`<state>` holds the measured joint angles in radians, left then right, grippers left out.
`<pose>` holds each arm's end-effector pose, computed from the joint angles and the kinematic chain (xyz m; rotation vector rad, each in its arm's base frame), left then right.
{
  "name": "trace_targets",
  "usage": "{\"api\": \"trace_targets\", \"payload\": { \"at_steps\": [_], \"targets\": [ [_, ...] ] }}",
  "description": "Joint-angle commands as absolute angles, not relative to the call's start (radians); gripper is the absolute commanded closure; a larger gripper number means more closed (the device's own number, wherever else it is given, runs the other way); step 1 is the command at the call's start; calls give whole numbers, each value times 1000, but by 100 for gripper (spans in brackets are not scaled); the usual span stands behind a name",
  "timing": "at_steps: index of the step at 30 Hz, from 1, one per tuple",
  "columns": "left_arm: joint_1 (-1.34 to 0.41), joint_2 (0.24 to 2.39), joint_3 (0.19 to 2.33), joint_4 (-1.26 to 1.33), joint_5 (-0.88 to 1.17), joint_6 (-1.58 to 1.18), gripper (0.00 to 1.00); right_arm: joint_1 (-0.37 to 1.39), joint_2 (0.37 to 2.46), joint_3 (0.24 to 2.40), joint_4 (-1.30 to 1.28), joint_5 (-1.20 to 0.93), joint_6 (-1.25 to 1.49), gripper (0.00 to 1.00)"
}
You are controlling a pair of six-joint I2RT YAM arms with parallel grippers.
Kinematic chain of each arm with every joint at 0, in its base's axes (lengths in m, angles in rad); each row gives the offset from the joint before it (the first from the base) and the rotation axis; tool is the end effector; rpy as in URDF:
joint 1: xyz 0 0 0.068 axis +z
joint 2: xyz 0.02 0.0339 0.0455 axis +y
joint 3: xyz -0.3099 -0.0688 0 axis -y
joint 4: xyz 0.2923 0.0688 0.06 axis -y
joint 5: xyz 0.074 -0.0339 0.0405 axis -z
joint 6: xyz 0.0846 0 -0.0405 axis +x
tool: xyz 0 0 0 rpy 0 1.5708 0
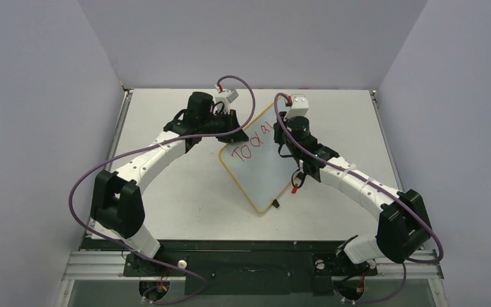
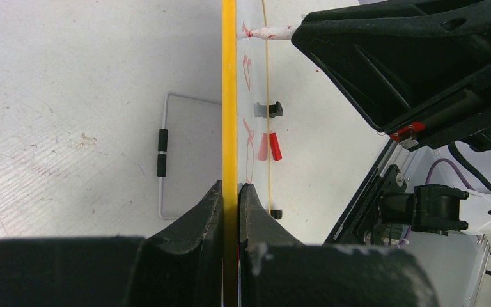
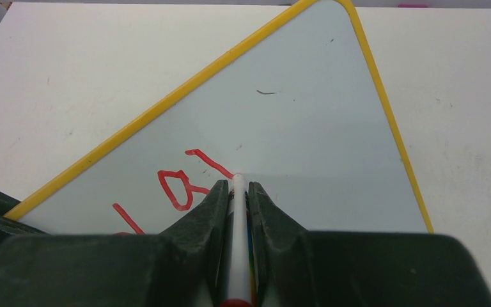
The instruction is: Write a sentence on the whiteboard
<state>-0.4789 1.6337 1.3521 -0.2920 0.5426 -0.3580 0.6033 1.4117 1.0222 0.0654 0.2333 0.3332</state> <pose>0.3881 -0.2507 0.3197 0.4693 2.1938 -1.0545 0.3506 0.2178 0.3142 -0.0972 1.9050 0.4180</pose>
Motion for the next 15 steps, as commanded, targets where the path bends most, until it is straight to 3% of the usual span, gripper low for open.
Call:
{"api": "trace_targets", "payload": {
  "at_steps": [1, 15],
  "targets": [
    [-494, 1612, 1366, -297, 515, -253, 100, 606, 1404, 1046, 62, 242, 341, 100],
    [-494, 1626, 1377, -307, 528, -251, 100, 600, 1490, 1173, 40, 241, 318, 100]
  ]
}}
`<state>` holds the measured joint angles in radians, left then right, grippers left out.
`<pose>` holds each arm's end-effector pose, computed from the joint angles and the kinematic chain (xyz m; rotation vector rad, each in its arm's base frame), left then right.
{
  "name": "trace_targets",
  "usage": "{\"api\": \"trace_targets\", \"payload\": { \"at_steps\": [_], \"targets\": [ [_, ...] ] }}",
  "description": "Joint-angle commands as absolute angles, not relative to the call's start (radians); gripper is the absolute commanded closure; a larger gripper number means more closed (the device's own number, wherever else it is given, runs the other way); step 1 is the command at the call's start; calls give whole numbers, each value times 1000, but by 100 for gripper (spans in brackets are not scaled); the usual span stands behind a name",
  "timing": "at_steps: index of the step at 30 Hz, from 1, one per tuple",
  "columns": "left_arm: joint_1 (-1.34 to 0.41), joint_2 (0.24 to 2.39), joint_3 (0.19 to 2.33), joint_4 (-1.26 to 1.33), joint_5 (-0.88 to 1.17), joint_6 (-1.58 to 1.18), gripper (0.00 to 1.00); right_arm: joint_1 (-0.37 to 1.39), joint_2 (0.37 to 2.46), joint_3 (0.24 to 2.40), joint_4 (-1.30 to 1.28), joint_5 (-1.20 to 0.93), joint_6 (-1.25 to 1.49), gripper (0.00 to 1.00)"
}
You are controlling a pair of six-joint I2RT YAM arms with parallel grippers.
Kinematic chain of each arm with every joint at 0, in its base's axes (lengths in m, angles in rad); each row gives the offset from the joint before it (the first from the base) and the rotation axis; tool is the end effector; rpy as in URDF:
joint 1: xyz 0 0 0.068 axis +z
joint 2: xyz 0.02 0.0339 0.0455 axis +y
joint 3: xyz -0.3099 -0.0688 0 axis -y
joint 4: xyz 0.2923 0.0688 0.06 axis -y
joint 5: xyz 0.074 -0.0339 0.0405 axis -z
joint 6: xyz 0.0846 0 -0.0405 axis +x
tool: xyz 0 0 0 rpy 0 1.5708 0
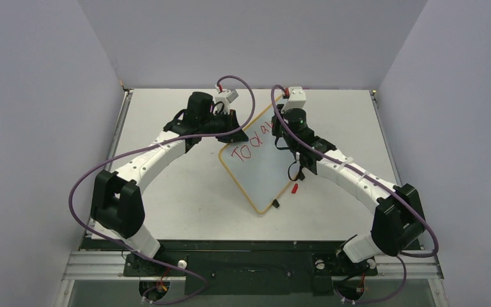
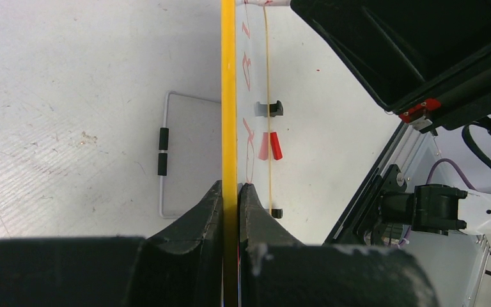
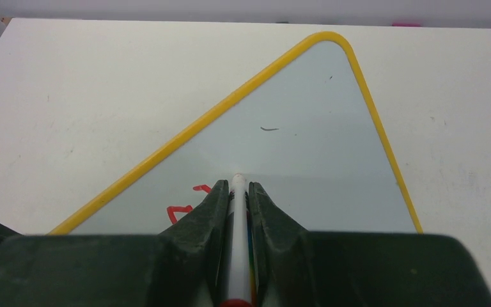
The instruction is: Write a sentence on the whiteboard
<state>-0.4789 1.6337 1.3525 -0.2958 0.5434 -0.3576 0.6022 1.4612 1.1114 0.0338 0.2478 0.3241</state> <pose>0.3878 -0.2506 0.3194 0.4697 2.1971 -1.0549 0.3657 0.2262 0.3292 -0.0929 1.8943 0.4015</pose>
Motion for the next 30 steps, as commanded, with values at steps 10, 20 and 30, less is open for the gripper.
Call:
{"api": "trace_targets", "payload": {
  "at_steps": [10, 20, 30],
  "targets": [
    [-494, 1630, 1378, -305, 529, -252, 100, 595, 1530, 1228, 31, 229, 313, 100],
    [-494, 1636, 1380, -304, 528, -254, 100, 597, 1508, 1171, 40, 224, 321, 100],
    [-493, 1637, 1380, -305, 527, -254, 100, 596, 1447, 1073, 59, 192, 361, 100]
  ]
}}
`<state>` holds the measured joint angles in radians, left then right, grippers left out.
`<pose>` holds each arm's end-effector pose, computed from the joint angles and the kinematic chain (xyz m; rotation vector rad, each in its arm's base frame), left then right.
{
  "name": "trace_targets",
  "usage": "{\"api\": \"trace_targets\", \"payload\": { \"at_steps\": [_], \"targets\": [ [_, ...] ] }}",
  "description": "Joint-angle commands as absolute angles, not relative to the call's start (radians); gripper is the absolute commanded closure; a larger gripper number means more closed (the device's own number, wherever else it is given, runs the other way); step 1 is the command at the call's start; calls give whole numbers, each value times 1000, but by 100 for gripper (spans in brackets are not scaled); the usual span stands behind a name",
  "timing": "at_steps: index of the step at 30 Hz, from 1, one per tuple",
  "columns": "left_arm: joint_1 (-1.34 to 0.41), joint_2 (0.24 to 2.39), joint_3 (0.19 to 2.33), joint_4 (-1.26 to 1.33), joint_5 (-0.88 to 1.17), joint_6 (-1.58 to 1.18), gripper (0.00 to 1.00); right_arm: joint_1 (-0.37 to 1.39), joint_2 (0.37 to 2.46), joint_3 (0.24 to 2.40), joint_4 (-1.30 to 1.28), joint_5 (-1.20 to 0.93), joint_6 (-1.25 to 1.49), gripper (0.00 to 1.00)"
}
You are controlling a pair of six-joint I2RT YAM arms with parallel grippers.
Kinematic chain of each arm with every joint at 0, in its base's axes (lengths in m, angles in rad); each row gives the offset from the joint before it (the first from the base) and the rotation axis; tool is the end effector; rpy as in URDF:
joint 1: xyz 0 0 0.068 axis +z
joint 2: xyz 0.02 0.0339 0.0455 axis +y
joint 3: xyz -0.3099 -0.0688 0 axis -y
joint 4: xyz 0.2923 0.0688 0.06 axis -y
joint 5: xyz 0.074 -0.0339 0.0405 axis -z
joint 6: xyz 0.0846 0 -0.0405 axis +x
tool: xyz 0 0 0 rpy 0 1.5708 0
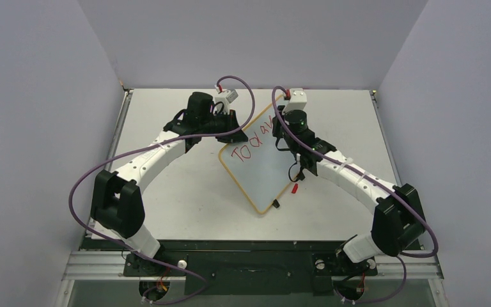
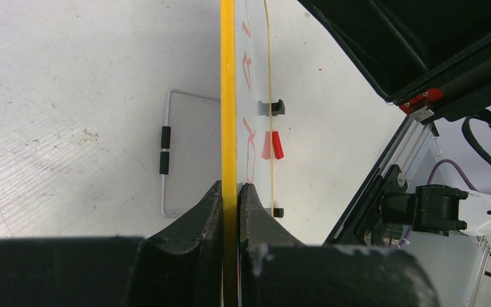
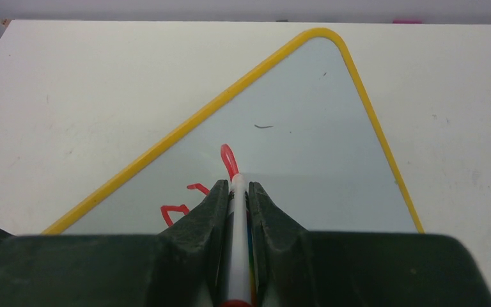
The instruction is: Write a sentence on the whiteboard
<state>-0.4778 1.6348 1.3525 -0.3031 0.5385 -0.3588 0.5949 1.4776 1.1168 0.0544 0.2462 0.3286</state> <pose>0.3881 -0.2498 0.3179 0.4625 2.2071 -1.0490 0.3715 0.2265 0.3279 -0.0807 1.8859 0.4052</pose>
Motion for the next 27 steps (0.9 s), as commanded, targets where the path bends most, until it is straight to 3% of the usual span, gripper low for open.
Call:
{"api": "trace_targets", "payload": {
  "at_steps": [1, 27],
  "targets": [
    [-493, 1636, 1379, -305, 526, -254, 100, 598, 1444, 1066, 61, 191, 366, 100],
    [-493, 1628, 1381, -305, 524, -259, 100, 685, 1393, 979, 25, 213, 397, 100]
  ]
}}
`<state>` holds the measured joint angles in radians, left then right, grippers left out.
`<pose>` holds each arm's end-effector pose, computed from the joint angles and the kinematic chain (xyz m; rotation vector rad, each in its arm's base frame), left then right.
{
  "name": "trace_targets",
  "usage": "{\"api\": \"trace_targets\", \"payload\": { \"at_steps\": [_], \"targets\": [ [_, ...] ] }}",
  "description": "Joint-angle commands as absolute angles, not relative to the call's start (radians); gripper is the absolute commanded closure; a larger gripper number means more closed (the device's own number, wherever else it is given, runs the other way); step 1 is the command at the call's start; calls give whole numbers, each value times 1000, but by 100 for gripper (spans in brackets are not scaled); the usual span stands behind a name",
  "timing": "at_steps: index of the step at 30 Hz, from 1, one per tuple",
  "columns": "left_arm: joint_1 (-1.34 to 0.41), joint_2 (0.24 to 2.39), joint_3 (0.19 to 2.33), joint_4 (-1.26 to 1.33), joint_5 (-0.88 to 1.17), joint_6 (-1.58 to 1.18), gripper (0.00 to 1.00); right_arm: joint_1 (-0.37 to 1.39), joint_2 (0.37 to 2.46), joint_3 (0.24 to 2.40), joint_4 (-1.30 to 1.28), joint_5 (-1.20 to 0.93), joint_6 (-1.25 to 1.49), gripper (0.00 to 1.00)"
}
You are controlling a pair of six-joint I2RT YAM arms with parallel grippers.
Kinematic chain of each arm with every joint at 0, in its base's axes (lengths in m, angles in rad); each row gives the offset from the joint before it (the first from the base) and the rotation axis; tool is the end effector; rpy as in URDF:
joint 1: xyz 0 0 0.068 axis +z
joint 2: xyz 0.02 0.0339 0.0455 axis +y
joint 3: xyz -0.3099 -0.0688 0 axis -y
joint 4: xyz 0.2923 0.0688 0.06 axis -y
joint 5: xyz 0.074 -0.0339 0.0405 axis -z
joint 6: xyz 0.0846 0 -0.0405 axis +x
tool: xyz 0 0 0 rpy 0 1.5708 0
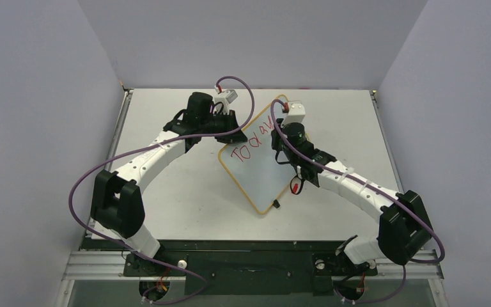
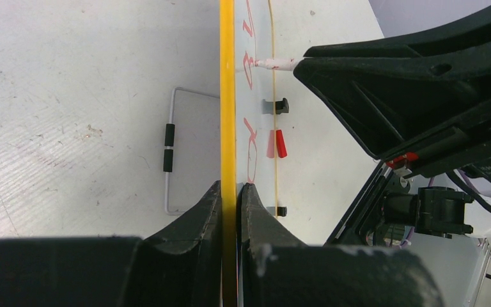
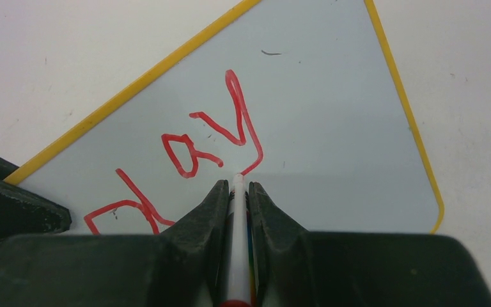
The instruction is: Write a sentence on the whiteboard
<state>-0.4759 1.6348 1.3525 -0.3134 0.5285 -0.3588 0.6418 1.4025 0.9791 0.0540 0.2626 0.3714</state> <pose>0.3884 -0.2482 0.3165 0.4522 2.2190 -1.0363 0.3371 0.2245 0.2974 -0.0877 1.9481 0.4214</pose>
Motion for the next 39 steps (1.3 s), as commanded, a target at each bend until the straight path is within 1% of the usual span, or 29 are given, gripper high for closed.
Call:
{"api": "trace_targets", "payload": {
  "at_steps": [1, 6, 10, 16, 22, 39],
  "targets": [
    [-492, 1628, 1382, -305, 525, -259, 100, 688, 1392, 986, 23, 217, 396, 100],
    [-492, 1624, 1379, -307, 522, -259, 100, 701, 1368, 1009, -10, 237, 384, 100],
    [-492, 1623, 1378, -308, 519, -258, 100, 702, 1303, 1008, -61, 274, 377, 100],
    [-492, 1624, 1379, -308, 515, -258, 100, 708, 1167, 966, -95, 277, 385, 100],
    [-491, 1616, 1378, -316, 499, -252, 100, 718, 1097, 924, -106, 280, 395, 100],
    [-477, 1587, 1363, -321, 430, -243, 100, 739, 1069, 833, -62, 272, 402, 100]
  ]
}}
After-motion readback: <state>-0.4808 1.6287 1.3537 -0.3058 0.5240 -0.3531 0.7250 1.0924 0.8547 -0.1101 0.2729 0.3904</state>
